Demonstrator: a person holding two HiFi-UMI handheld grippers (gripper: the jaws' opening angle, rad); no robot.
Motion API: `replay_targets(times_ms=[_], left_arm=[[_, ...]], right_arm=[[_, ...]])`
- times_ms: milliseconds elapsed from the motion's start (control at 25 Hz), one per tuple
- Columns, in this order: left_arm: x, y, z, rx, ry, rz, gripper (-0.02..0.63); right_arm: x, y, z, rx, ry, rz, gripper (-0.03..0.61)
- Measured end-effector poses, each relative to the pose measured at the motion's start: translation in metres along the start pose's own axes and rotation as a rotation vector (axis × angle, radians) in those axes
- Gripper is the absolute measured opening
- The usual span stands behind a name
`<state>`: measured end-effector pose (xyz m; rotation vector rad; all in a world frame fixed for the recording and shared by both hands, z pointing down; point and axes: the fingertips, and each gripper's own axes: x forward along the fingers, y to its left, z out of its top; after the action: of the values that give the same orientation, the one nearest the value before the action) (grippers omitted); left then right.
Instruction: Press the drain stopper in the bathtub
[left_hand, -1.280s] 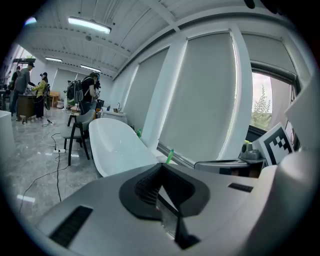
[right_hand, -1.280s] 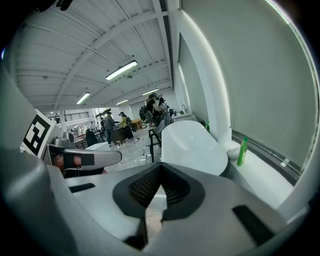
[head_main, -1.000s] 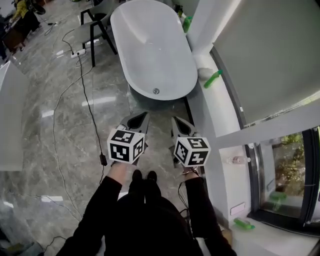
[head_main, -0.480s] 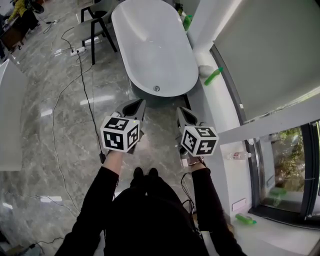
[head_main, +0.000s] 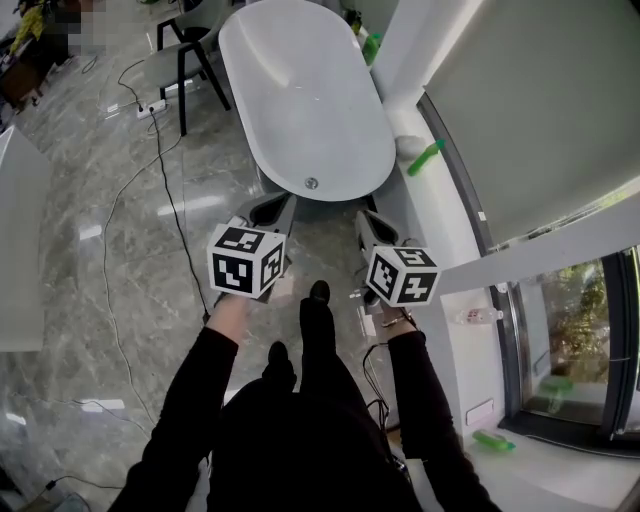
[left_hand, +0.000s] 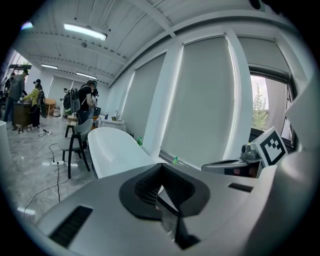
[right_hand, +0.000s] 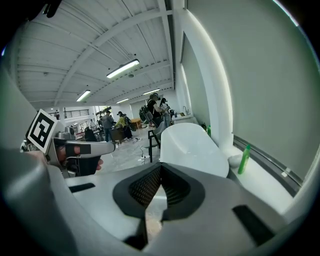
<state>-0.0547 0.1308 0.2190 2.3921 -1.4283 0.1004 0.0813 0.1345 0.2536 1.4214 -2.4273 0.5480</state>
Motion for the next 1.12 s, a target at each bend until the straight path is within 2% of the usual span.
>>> replay_targets(times_ms=[440, 1120], left_arm=[[0.073, 0.028, 0.005, -0.006, 0.035, 0.030, 0.005], [0.214, 0.073, 0.000, -0.081, 0.125, 0.100, 0.005]], right_arm=[[0.065, -0.047, 0.022, 0.012, 0.029, 0.022, 0.003], [0.164, -0.154, 0.043, 0.055, 0.138, 0.042, 0.002]])
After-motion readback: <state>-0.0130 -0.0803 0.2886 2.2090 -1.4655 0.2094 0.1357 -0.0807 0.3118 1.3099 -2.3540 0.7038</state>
